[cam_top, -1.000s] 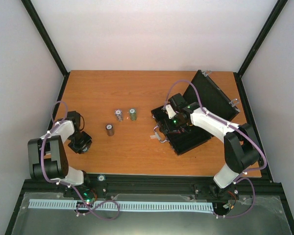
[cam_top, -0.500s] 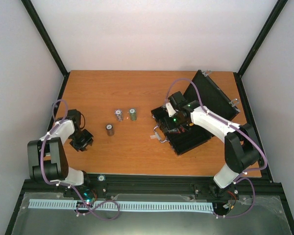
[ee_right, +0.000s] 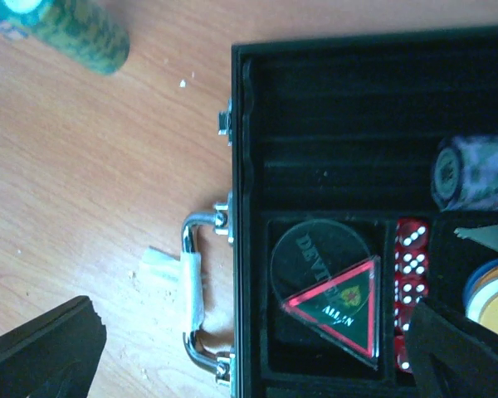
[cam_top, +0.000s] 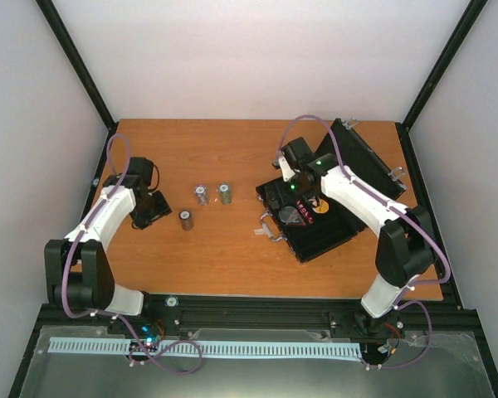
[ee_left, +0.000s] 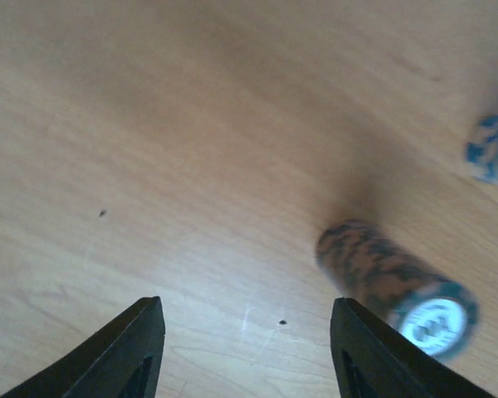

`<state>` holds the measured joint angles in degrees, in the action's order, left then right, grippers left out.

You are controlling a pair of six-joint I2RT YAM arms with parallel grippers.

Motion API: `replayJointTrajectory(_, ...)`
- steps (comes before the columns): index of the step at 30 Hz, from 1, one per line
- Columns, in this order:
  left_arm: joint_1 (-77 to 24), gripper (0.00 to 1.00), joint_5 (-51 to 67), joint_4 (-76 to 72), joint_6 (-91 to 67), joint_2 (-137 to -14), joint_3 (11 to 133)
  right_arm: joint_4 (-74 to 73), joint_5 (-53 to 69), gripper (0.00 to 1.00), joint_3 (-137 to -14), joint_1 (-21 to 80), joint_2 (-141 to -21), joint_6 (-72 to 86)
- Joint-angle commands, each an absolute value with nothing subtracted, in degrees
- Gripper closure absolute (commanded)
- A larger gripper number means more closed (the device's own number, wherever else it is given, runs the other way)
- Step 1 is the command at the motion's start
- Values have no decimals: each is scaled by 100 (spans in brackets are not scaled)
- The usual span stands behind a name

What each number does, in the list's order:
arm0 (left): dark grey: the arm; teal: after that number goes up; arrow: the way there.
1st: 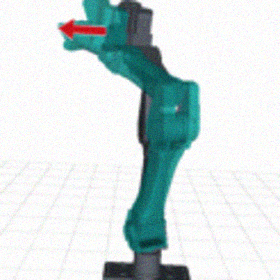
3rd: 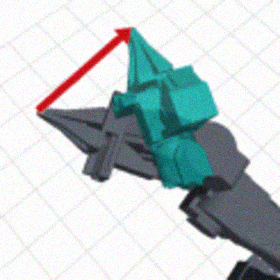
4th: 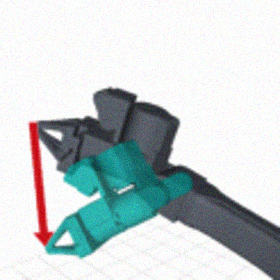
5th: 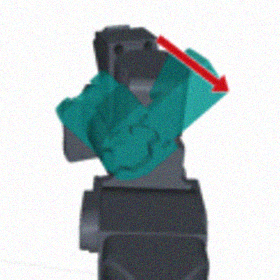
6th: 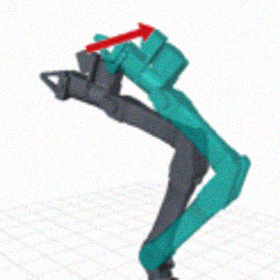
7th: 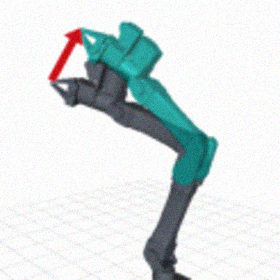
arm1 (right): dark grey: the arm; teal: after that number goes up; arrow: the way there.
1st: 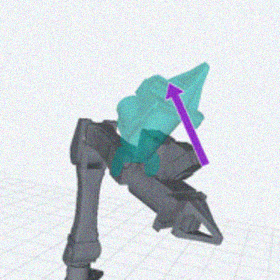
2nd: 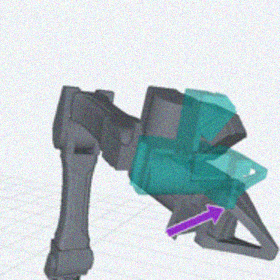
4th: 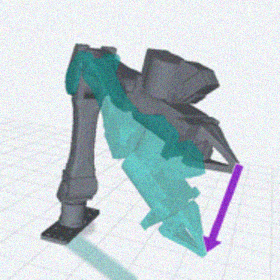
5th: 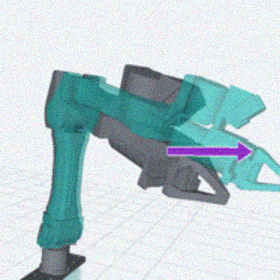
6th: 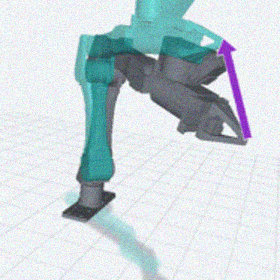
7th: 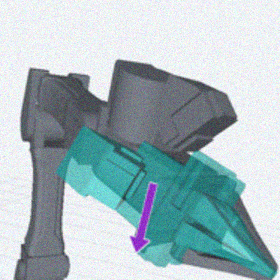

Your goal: Pack up texas hold em set

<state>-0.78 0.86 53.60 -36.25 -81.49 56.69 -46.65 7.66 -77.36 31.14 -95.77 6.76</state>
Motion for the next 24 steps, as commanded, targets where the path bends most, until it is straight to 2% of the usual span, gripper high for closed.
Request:
replayJointTrajectory(1, -359, 40, -176, 5361, -3284, -8081, 6228, -5153, 529, 0, -8411, 3083, -9919, 748)
replayJointTrajectory(5, -622, 35, -253, 5181, -2928, -8192, 6349, -5343, 730, 0, -8896, 3085, -10294, 954)
replayJointTrajectory(10, -642, 26, 276, 4862, -2765, -8136, 6116, -5248, 984, 0, -9166, 3225, -10549, 1219)
replayJointTrajectory(24, -945, 24, 1065, 4577, -2493, -8323, 5842, -5624, 1106, 0, -10986, 3683, -11690, 1353)
